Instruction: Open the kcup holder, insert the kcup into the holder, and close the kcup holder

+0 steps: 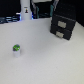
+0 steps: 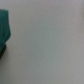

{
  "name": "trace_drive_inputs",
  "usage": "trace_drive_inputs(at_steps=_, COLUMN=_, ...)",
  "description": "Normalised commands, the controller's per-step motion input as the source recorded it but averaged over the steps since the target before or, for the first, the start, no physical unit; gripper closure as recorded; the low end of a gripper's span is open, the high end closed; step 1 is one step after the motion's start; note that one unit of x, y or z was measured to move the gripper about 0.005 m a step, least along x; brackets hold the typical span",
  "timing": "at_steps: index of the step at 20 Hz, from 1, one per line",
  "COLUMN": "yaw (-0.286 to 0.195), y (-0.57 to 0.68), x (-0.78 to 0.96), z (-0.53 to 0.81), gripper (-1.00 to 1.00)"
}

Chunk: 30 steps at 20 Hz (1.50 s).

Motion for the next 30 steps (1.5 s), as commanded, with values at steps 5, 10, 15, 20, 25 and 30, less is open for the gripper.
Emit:
trace_drive_inputs(at_steps=5, yaw=-0.177, y=0.63, x=-0.37, z=0.06, gripper=-1.0)
trace_drive_inputs(at_steps=10, yaw=-0.182, y=0.65, x=-0.34, z=0.05, gripper=-1.0)
trace_drive_inputs(at_steps=15, yaw=-0.19, y=0.69, x=-0.26, z=0.0, gripper=-1.0)
trace_drive_inputs(at_steps=20, yaw=-0.193, y=0.69, x=-0.26, z=0.0, gripper=-1.0)
trace_drive_inputs(at_steps=25, yaw=-0.197, y=0.65, x=-0.26, z=-0.1, gripper=-1.0)
trace_drive_inputs(at_steps=30, yaw=-0.197, y=0.59, x=-0.23, z=-0.28, gripper=-1.0)
